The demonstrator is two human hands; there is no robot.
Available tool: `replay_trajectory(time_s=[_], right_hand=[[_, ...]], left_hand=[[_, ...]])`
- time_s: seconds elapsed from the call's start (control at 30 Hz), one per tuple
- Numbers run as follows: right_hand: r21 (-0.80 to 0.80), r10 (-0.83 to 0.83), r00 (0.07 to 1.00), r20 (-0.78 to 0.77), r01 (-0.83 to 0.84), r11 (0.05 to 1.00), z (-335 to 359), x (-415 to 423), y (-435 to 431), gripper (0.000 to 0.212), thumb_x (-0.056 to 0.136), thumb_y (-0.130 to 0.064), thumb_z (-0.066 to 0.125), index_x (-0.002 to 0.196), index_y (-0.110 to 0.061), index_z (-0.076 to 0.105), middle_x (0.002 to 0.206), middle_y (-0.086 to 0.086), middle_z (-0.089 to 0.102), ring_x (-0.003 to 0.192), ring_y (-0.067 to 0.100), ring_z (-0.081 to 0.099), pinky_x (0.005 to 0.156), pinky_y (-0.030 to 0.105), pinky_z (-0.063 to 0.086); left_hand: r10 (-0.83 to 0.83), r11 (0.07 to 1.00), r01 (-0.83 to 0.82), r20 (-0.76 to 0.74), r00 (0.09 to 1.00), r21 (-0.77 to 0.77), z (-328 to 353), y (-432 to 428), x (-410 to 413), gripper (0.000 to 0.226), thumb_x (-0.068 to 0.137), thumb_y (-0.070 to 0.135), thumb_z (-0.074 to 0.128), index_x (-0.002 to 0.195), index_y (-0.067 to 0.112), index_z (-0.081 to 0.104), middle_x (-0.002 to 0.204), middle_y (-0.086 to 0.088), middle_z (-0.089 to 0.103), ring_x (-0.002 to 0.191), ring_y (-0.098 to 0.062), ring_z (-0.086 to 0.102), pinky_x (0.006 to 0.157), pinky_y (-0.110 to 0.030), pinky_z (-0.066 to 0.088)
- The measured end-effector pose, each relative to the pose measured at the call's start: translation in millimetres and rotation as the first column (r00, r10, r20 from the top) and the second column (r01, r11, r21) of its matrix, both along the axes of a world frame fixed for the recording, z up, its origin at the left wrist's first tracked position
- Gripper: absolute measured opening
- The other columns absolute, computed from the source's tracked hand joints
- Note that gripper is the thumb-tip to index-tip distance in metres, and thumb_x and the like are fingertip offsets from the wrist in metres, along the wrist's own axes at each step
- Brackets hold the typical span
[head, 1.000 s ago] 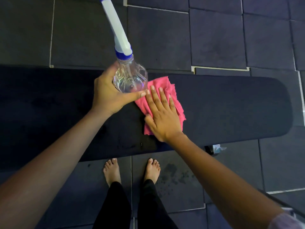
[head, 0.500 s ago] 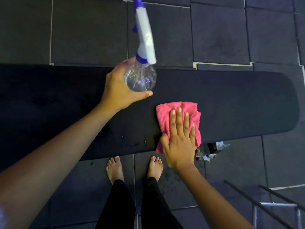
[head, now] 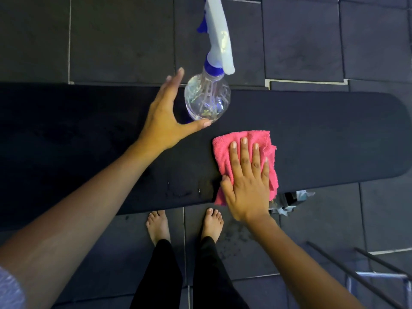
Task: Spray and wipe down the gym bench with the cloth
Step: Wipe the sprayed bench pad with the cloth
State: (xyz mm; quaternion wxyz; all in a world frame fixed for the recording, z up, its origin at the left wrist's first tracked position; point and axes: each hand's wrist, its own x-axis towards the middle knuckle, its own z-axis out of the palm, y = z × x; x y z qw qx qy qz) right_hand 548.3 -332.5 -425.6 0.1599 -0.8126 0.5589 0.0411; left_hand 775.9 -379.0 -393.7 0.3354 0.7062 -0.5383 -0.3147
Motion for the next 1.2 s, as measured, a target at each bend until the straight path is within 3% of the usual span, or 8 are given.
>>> replay_trajectory(time_s=[0.1,0.27,0.33,0.53,0.77,0.93,1.1,1.2], right_hand=[[-0.007,0.079,0.996,-0.036,-0.079,0.997,0.6,-1.2,-24.0,0.071,0.090,-0.049,0.021,0.156,-0.023,0.016,0.165,0.005,0.009,0.152,0.032,0.002,0.121,0.056,0.008],[-0.026,-0.056,0.997,-0.046,0.055,0.998,-2.2,13.0,-23.1,0.071,0.089,-0.045,0.019,0.156,-0.024,0.008,0.165,0.004,0.003,0.152,0.030,-0.004,0.122,0.051,-0.002],[-0.031,-0.029,0.999,-0.042,0.028,0.999,-1.9,21.8,-5.7,0.073,0.088,-0.042,0.025,0.157,-0.022,0.012,0.165,0.006,0.005,0.152,0.033,-0.003,0.122,0.052,-0.001],[-0.049,0.390,0.921,0.000,-0.390,0.920,-4.5,20.5,16.2,0.070,0.086,-0.033,0.035,0.155,-0.022,0.024,0.163,0.006,0.018,0.151,0.031,0.011,0.121,0.053,0.012],[-0.011,0.048,0.999,0.023,-0.047,0.999,-0.8,54.2,29.9,0.072,0.086,-0.036,0.030,0.156,-0.022,0.019,0.165,0.003,0.010,0.152,0.031,0.002,0.123,0.050,0.001],[0.025,0.443,0.890,0.109,-0.448,0.894,-2.0,68.7,30.2,0.070,0.088,-0.036,0.031,0.155,-0.024,0.022,0.164,0.001,0.014,0.152,0.028,0.004,0.123,0.048,0.003],[0.004,0.286,0.948,0.138,-0.289,0.957,-1.1,82.6,0.7,0.067,0.091,-0.036,0.027,0.156,-0.026,0.018,0.165,-0.001,0.011,0.153,0.022,0.001,0.123,0.041,-0.004],[0.019,0.319,0.934,0.159,-0.326,0.945,-1.5,81.9,14.7,0.068,0.090,-0.035,0.030,0.156,-0.021,0.021,0.165,0.002,0.014,0.153,0.026,0.003,0.123,0.046,0.002]], left_hand=[[-0.034,0.999,0.028,0.201,0.979,0.033,-24.1,26.8,23.1,0.076,0.084,0.038,0.070,0.145,0.007,0.037,0.156,-0.009,0.031,0.148,-0.023,0.018,0.122,-0.039,0.012],[-0.150,0.988,0.113,0.471,0.869,0.106,-41.7,81.1,30.8,0.062,0.097,0.046,0.038,0.148,0.010,0.033,0.159,-0.008,0.022,0.149,-0.020,0.011,0.122,-0.040,0.004],[-0.160,0.985,0.105,0.488,0.858,0.138,-40.7,90.9,29.5,0.061,0.098,0.045,0.032,0.150,0.012,0.029,0.160,-0.006,0.019,0.149,-0.019,0.007,0.121,-0.039,0.001],[-0.164,0.983,0.101,0.471,0.867,0.156,-37.9,96.7,29.3,0.058,0.100,0.039,0.039,0.150,0.013,0.028,0.161,-0.005,0.017,0.150,-0.019,0.007,0.122,-0.039,0.002],[-0.133,0.984,0.053,0.509,0.851,0.169,-38.3,128.7,29.0,0.059,0.099,0.041,0.031,0.150,0.012,0.026,0.161,-0.006,0.017,0.149,-0.020,0.008,0.122,-0.040,0.004],[-0.149,0.984,0.078,0.509,0.848,0.158,-37.8,135.1,36.2,0.056,0.099,0.039,0.032,0.149,0.012,0.030,0.159,-0.006,0.021,0.149,-0.020,0.013,0.122,-0.040,0.008],[-0.147,0.986,0.084,0.526,0.838,0.142,-40.0,137.6,38.3,0.054,0.100,0.035,0.033,0.148,0.011,0.031,0.158,-0.007,0.023,0.148,-0.021,0.016,0.122,-0.040,0.010],[-0.142,0.986,0.075,0.513,0.846,0.148,-40.0,138.3,37.6,0.054,0.100,0.034,0.032,0.149,0.012,0.031,0.159,-0.006,0.022,0.148,-0.019,0.015,0.122,-0.039,0.008]])
